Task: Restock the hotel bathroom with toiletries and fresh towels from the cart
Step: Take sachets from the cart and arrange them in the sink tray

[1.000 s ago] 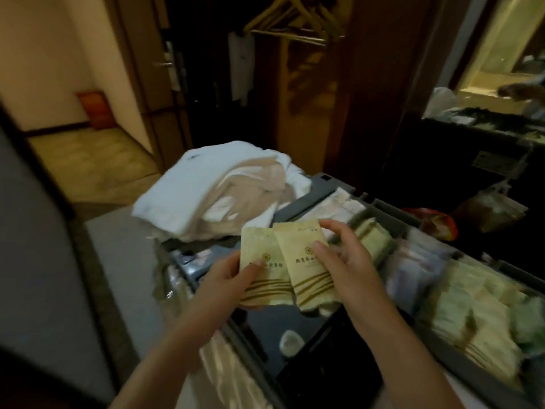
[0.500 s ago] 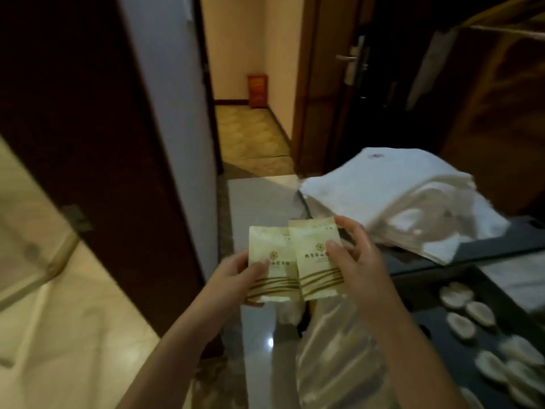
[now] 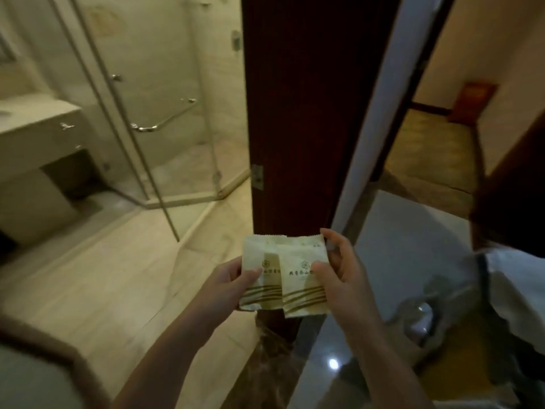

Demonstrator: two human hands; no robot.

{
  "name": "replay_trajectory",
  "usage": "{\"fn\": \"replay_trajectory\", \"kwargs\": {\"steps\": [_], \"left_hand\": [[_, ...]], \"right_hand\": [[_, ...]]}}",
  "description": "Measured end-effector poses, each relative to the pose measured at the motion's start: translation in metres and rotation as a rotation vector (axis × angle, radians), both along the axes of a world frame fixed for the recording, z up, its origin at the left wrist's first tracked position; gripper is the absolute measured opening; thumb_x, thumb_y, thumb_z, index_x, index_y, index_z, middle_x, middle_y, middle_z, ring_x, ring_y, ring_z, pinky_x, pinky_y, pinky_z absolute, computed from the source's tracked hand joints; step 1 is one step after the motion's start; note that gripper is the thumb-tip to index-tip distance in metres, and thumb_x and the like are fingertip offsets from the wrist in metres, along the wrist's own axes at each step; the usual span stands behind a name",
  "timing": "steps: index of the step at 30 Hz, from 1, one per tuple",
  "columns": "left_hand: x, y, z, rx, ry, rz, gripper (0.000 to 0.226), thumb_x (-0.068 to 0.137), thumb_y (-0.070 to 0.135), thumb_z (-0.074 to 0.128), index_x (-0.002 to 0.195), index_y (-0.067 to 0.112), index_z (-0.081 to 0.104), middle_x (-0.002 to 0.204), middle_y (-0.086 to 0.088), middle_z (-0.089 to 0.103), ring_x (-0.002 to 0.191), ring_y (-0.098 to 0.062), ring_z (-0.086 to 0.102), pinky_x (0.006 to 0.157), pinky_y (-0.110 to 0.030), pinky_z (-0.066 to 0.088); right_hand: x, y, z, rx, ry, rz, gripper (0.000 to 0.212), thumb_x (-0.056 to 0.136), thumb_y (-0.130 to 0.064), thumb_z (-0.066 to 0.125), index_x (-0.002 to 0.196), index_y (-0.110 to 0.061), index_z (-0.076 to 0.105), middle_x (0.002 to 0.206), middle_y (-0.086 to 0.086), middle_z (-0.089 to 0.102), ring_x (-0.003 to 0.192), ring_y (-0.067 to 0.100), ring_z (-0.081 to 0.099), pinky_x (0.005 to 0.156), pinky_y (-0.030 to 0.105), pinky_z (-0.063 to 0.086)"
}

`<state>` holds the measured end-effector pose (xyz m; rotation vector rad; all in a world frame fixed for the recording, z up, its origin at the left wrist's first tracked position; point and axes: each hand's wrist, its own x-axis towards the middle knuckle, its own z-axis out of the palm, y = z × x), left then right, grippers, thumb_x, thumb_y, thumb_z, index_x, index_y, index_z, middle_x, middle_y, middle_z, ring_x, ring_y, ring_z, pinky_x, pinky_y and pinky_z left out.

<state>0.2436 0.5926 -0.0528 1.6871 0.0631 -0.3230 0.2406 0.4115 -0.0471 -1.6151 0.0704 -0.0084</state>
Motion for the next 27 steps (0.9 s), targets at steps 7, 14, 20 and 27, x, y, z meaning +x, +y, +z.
{"fn": "replay_trajectory", "kwargs": {"steps": [7, 14, 20, 27], "left_hand": [[-0.005, 0.039, -0.009, 0.023, 0.021, 0.239, 0.019, 0.094, 0.023, 0.049, 0.104, 0.025, 0.064, 0.095, 0.004, 0.073, 0.083, -0.010, 0.070, 0.070, -0.023, 0.056], [-0.003, 0.114, -0.026, 0.009, 0.034, 0.497, 0.015, 0.093, 0.025, 0.051, 0.100, 0.027, 0.064, 0.088, 0.010, 0.073, 0.079, -0.006, 0.069, 0.063, -0.018, 0.054], [0.026, 0.199, -0.037, -0.077, 0.013, 0.619, 0.017, 0.092, 0.021, 0.051, 0.101, 0.022, 0.065, 0.093, 0.004, 0.074, 0.087, -0.014, 0.070, 0.074, -0.027, 0.056], [0.063, 0.309, -0.024, -0.032, -0.022, 0.633, 0.019, 0.094, 0.019, 0.049, 0.105, 0.016, 0.064, 0.097, -0.002, 0.073, 0.088, -0.016, 0.070, 0.069, -0.022, 0.055]], "right_hand": [[0.032, 0.043, -0.020, 0.075, 0.048, 0.244, 0.048, 0.092, -0.009, 0.053, 0.133, -0.029, 0.039, 0.110, 0.002, 0.064, 0.081, 0.012, 0.070, 0.060, 0.024, 0.056], [0.075, 0.131, -0.030, 0.041, 0.042, 0.473, 0.043, 0.093, -0.011, 0.052, 0.129, -0.032, 0.040, 0.101, 0.004, 0.065, 0.076, 0.011, 0.069, 0.055, 0.020, 0.053], [0.124, 0.217, -0.027, 0.005, 0.011, 0.589, 0.041, 0.093, -0.013, 0.052, 0.130, -0.028, 0.043, 0.101, 0.004, 0.064, 0.081, 0.013, 0.068, 0.057, 0.023, 0.055], [0.174, 0.321, -0.013, 0.041, -0.013, 0.652, 0.038, 0.092, -0.010, 0.053, 0.120, -0.034, 0.047, 0.101, 0.006, 0.065, 0.081, 0.014, 0.069, 0.061, 0.028, 0.056]]}}
